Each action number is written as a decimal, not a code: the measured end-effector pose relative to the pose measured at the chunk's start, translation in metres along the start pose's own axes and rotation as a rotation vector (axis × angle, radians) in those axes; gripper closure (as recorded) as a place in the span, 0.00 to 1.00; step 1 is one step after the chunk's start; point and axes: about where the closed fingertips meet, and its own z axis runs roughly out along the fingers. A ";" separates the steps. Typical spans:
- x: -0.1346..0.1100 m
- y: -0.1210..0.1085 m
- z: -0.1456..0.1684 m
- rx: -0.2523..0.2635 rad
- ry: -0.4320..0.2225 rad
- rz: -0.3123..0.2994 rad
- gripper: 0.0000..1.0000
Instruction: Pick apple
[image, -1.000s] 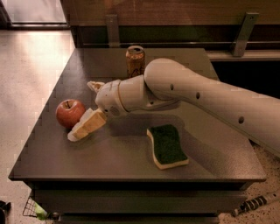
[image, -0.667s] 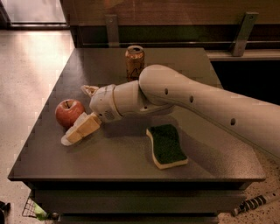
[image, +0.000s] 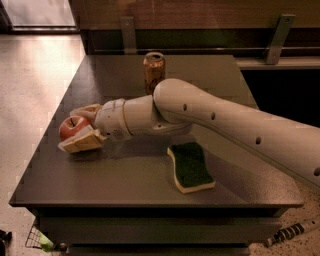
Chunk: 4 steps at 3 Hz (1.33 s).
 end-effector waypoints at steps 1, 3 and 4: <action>0.000 0.001 0.001 -0.003 0.002 0.001 0.78; -0.002 0.003 0.003 -0.008 0.001 -0.001 1.00; -0.019 0.001 0.000 -0.012 0.005 -0.034 1.00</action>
Offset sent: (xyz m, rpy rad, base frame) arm -0.0008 0.0009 -0.0001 -0.0018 0.0015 0.0014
